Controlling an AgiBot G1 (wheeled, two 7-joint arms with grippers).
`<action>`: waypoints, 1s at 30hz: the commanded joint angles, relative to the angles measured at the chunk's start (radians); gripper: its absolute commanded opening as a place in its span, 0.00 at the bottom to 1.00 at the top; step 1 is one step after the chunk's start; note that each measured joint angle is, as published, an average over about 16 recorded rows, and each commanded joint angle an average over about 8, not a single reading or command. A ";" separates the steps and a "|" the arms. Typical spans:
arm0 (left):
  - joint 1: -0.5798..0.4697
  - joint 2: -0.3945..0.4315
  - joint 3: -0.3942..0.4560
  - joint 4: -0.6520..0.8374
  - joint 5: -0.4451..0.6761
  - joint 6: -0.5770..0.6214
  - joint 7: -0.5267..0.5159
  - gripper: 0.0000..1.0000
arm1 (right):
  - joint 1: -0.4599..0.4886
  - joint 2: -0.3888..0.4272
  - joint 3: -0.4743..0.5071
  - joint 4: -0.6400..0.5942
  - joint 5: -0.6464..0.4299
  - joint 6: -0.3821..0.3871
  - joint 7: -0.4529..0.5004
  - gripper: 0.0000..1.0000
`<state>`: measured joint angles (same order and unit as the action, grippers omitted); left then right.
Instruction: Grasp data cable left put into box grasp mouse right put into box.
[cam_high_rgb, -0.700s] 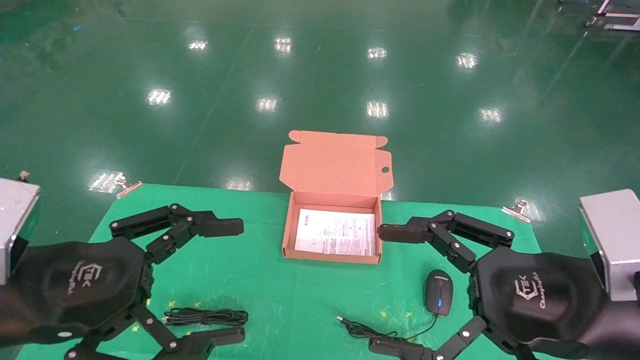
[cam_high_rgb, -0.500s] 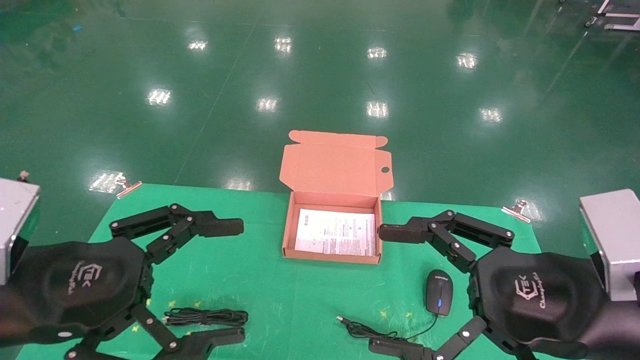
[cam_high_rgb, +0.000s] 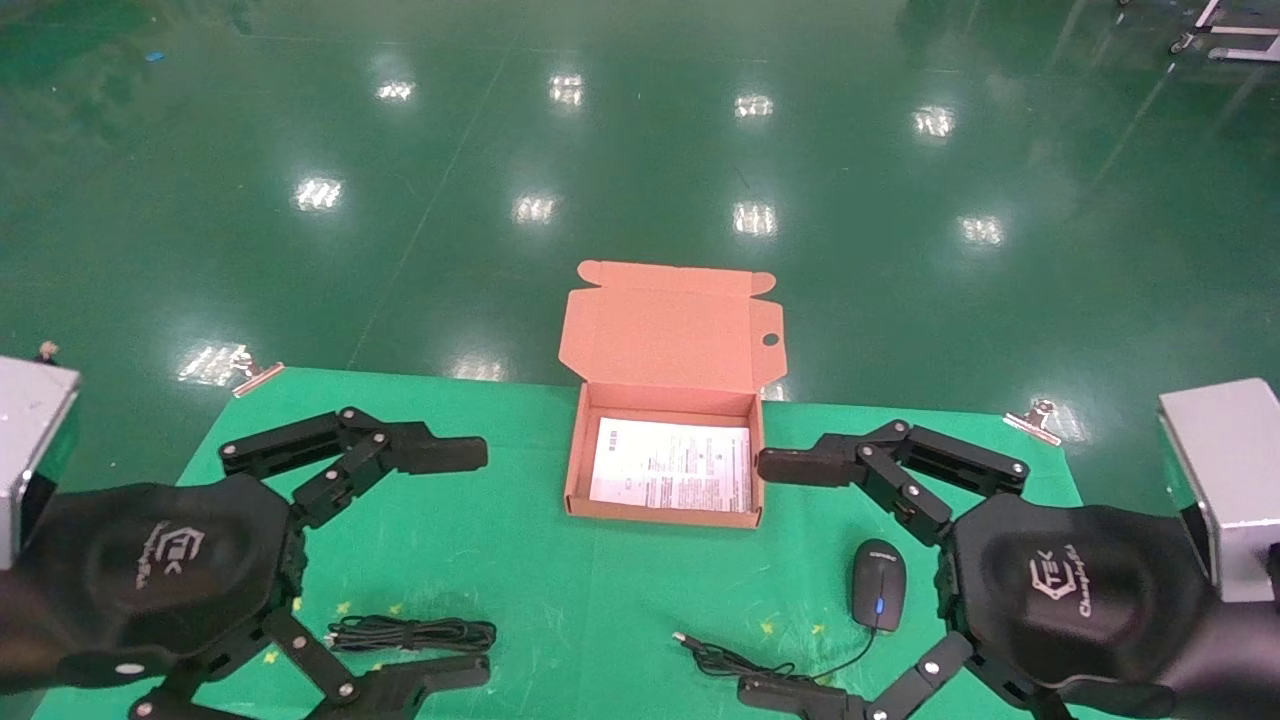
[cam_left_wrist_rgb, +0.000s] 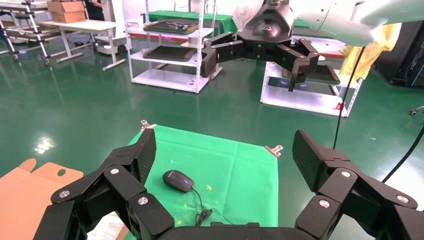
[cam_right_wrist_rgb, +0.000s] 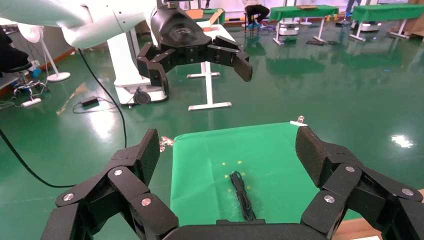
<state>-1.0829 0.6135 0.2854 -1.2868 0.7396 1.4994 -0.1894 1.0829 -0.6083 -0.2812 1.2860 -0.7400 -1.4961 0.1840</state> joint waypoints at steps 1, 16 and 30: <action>0.002 -0.001 -0.001 -0.001 -0.001 -0.002 0.002 1.00 | -0.002 -0.001 0.002 -0.001 0.004 0.002 0.000 1.00; -0.180 0.039 0.147 -0.004 0.201 0.073 -0.055 1.00 | 0.175 -0.002 -0.106 0.052 -0.259 -0.057 -0.068 1.00; -0.390 0.112 0.390 -0.001 0.558 0.069 -0.061 1.00 | 0.402 -0.107 -0.415 0.071 -0.639 -0.073 -0.296 1.00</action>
<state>-1.4637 0.7265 0.6754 -1.2869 1.2956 1.5678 -0.2474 1.4782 -0.7170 -0.6922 1.3554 -1.3684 -1.5648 -0.0991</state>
